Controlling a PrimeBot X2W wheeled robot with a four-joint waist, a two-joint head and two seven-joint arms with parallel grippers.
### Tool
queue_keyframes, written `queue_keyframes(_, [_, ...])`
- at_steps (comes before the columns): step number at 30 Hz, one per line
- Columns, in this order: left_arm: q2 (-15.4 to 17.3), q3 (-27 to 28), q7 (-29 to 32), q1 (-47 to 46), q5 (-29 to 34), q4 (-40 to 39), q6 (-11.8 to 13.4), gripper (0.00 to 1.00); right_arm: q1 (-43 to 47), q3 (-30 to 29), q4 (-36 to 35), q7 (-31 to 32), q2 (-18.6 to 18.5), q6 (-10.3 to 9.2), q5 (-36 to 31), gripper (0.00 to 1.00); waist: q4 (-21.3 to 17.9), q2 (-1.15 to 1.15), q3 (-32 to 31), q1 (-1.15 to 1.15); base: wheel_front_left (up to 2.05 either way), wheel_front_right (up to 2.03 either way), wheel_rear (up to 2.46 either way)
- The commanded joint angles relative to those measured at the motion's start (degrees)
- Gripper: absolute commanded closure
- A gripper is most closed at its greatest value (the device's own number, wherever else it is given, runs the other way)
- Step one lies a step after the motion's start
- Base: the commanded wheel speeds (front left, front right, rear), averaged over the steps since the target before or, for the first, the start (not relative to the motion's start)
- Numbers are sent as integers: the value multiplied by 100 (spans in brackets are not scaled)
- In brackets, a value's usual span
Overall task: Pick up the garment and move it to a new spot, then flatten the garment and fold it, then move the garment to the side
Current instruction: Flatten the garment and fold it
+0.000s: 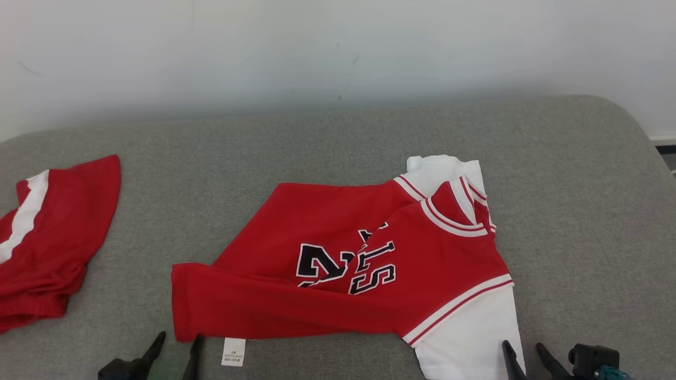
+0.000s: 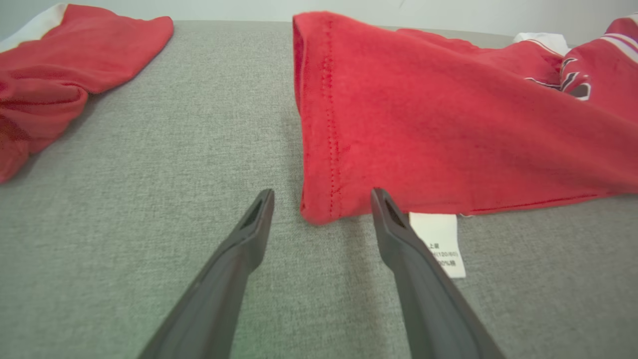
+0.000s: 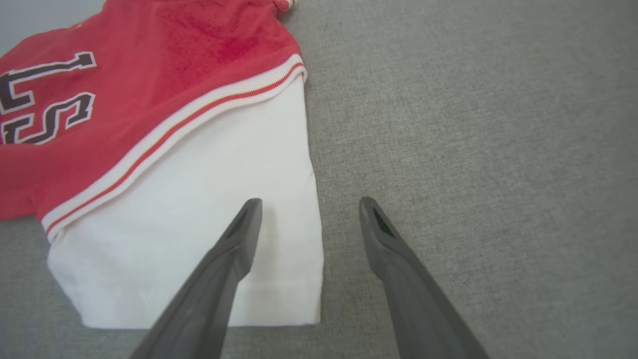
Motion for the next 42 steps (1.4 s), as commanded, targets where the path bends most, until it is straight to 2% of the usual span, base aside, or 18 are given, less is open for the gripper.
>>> queue_keyframes(1, [45, -28, -48, -139, 28, 99, -13, 0, -42, 56, 83, 38, -3, -4, 89, 0, -59, -1, 117, -1, 0, 0, 0])
queue_keyframes(9, [99, -137, -41, -407, 100, 306, -52, 0, -14, 302, 278, 195, 50, -4, 303, 0, -117, -1, 205, -1, 0, 0, 0])
queue_keyframes(11, [92, -177, -41, -444, 124, 351, -62, 0, -25, 353, 315, 240, 30, -4, 370, 21, -126, -1, 205, -1, 0, 0, 0])
queue_keyframes(12, [98, -192, -41, -440, 123, 391, -60, 0, -29, 388, 342, 285, 22, -2, 413, 63, -130, -1, 199, -1, 0, 0, 0])
queue_keyframes(13, [82, -203, -41, -445, 87, 442, -67, 13, -34, 434, 350, 311, 17, -1, 446, 86, -127, -1, 190, -1, 0, 0, 0])
queue_keyframes(14, [82, -221, -41, -457, 89, 513, -74, 63, -38, 463, 351, 309, 7, -1, 477, 100, -126, -1, 178, -1, 0, 0, 0])
queue_keyframes(15, [68, -232, -42, -455, 84, 590, -77, 100, -44, 486, 347, 305, -9, -1, 493, 100, -126, -1, 162, -1, 0, 0, 0])
queue_keyframes(22, [1, -267, -41, -184, 21, 601, -92, 100, -10, 604, 93, 231, -79, -1, 905, 100, -102, -1, -33, -1, 0, 0, 0])
queue_keyframes(27, [61, -182, -42, 153, -4, 126, -69, 100, 148, 662, -422, 309, -251, -1, 1337, 100, -61, -1, -212, -1, 0, 0, 0])
queue_keyframes(34, [180, -161, -14, 405, 5, -681, -24, 100, 293, 591, -1553, 505, -431, -1, 1876, 100, -67, -1, -374, -1, 0, 0, 0])
queue_keyframes(38, [249, -202, 173, 272, -42, -1234, -37, 100, 108, 561, -2047, 702, -419, -1, 2248, 100, -93, -1, -405, -1, 0, 0, 0])
queue_keyframes(42, [407, -315, 508, -36, -97, -1664, -64, 100, -368, 597, -2146, 830, -592, -1, 2211, 100, -102, -1, -370, -1, 0, 0, 0])
